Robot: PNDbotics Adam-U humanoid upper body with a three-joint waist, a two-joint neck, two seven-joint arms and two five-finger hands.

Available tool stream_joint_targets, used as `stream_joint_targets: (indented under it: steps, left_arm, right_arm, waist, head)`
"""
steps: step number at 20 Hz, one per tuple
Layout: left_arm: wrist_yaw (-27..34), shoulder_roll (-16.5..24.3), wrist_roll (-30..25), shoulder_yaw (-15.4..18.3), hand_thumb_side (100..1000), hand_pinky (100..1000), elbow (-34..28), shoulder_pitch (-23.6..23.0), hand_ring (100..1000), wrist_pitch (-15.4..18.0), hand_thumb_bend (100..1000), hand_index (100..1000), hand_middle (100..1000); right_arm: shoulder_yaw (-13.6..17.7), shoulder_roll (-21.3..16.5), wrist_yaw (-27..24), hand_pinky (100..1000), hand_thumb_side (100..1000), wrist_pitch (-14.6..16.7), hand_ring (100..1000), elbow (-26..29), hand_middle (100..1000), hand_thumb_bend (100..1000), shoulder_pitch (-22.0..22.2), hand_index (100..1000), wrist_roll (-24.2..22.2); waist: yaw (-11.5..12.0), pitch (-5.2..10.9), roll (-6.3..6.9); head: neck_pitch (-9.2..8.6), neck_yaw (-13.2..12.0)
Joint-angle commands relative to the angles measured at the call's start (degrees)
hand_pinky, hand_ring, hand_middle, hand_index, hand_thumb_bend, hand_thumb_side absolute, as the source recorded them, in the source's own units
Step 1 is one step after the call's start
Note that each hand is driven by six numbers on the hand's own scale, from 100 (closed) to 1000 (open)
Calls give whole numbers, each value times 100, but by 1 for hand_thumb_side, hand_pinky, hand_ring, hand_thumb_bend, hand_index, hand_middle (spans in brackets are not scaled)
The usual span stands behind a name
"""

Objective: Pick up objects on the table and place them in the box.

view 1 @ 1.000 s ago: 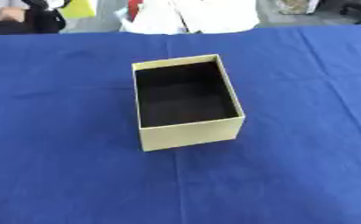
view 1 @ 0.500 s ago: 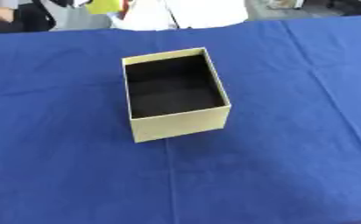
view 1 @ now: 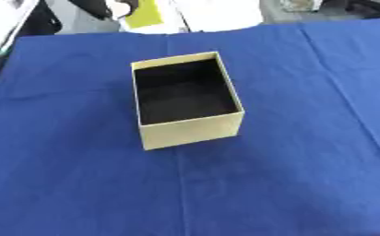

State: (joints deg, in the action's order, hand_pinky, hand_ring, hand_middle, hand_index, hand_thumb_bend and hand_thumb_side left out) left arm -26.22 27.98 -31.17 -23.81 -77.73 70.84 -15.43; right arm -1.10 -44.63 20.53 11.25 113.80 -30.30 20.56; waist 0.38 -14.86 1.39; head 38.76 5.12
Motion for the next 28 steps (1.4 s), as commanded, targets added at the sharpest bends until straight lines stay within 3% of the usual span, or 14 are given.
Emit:
stream_joint_targets:
  steps: [1, 11, 23, 27, 28]
  left_arm:
    - [190, -13, 9, -60, 100, 799, -175, 69, 269, -147, 100, 381, 100]
    - [575, -133, 290, -369, 100, 793, -405, -74, 269, -570, 100, 379, 100]
    - [694, -365, 283, -601, 100, 792, 46, -301, 300, -503, 100, 405, 118]
    - [633, -406, 192, -689, 117, 809, 123, -358, 367, -335, 113, 463, 199]
    - [616, -406, 130, -708, 166, 832, 122, -364, 439, -287, 221, 510, 281]
  right_arm:
    - [55, -76, -42, 812, 545, -26, 810, 79, 791, 233, -105, 748, 17]
    - [62, -49, -58, 811, 550, -50, 808, 79, 790, 229, -139, 747, 24]
    - [76, 2, -80, 811, 552, -27, 808, 79, 789, 227, -237, 747, 39]
    - [86, 10, -77, 810, 553, -32, 807, 79, 789, 226, -246, 746, 49]
    - [86, 12, -77, 810, 554, -32, 807, 79, 789, 224, -247, 746, 48]
  waist:
    - [-9, 124, -5]
    - [-36, 90, 22]
    - [-165, -13, 32]
    - [-183, -50, 28]
    - [-184, -56, 28]
  head:
    - [-17, -5]
    - [9, -2]
    - [-3, 11]
    - [-3, 9]
    - [0, 9]
